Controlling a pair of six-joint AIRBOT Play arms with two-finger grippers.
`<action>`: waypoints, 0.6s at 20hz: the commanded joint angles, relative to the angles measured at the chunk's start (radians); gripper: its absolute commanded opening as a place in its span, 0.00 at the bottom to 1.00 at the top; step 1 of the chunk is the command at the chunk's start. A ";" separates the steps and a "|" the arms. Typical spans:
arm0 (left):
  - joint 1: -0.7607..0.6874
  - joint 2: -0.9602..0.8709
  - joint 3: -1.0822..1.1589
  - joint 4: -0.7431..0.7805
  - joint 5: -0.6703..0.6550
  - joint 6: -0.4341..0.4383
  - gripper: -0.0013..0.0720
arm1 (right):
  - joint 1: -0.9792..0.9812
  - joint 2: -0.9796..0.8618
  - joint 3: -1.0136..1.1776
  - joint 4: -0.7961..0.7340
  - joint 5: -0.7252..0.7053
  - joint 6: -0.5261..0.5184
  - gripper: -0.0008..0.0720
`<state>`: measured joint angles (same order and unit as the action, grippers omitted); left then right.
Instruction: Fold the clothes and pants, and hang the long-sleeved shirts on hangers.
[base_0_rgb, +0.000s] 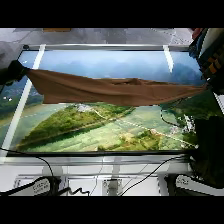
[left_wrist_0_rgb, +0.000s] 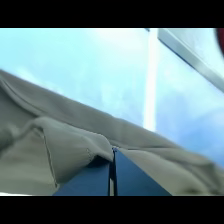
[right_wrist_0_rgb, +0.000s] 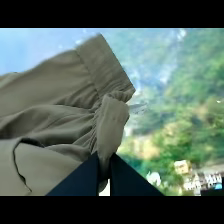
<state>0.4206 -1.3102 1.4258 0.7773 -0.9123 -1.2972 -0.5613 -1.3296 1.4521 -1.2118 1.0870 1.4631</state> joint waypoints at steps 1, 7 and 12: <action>0.005 0.038 0.047 0.294 -0.169 -0.075 0.03 | 0.000 0.054 0.000 -0.019 0.111 -0.002 0.05; 0.003 -0.045 0.047 0.578 -0.313 -0.094 0.03 | 0.000 0.039 -0.001 -0.085 0.194 -0.026 0.05; -0.038 -0.192 0.047 0.488 -0.118 -0.095 0.03 | 0.001 -0.026 -0.003 -0.083 0.037 0.006 0.05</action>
<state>0.4030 -1.4288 1.4719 1.2858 -1.1172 -1.3880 -0.5613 -1.3243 1.4498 -1.2869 1.1976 1.4452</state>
